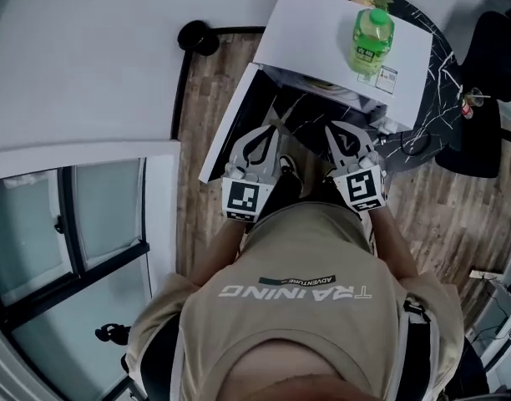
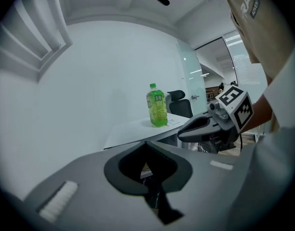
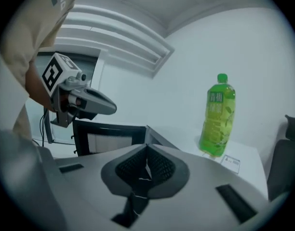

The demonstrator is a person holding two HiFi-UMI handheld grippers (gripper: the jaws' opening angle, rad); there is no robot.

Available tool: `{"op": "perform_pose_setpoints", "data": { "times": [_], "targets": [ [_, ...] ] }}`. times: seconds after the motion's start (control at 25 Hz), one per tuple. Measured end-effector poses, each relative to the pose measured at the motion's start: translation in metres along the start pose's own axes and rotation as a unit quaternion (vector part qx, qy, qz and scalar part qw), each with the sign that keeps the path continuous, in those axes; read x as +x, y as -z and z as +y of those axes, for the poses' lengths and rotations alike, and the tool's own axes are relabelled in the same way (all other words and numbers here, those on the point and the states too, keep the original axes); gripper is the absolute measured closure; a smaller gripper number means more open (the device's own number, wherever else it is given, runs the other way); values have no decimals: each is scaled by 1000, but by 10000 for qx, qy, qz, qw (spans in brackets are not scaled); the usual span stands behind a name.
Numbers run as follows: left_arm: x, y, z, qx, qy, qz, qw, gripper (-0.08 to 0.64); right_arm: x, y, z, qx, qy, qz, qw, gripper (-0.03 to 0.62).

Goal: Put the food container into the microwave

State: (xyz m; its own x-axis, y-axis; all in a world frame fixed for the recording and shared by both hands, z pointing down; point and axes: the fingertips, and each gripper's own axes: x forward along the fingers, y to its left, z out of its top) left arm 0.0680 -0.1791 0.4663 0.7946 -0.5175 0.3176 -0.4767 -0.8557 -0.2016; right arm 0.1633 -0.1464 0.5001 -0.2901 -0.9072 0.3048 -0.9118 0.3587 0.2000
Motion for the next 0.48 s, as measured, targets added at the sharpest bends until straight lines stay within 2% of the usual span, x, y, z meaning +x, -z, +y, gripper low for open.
{"op": "perform_pose_setpoints", "data": {
  "times": [0.04, 0.12, 0.24, 0.36, 0.48],
  "targets": [
    [0, 0, 1, 5, -33, -13, 10000, 551, 3, -9, 1, 88, -27, -112, 9999, 580],
    [-2, 0, 0, 10, -53, -24, 10000, 551, 5, -24, 4, 571, -87, -249, 9980, 580],
    [3, -11, -3, 23, 62, -170, 9998, 551, 1, -43, -4, 1134, 109, -321, 9930, 581],
    [11, -28, -5, 165, 280, -384, 9987, 551, -3, -53, -10, 1137, 320, -393, 9922, 581],
    [13, -38, -4, 285, 441, -530, 9972, 551, 1, -43, -1, 1105, 346, -266, 9929, 580]
  ]
}}
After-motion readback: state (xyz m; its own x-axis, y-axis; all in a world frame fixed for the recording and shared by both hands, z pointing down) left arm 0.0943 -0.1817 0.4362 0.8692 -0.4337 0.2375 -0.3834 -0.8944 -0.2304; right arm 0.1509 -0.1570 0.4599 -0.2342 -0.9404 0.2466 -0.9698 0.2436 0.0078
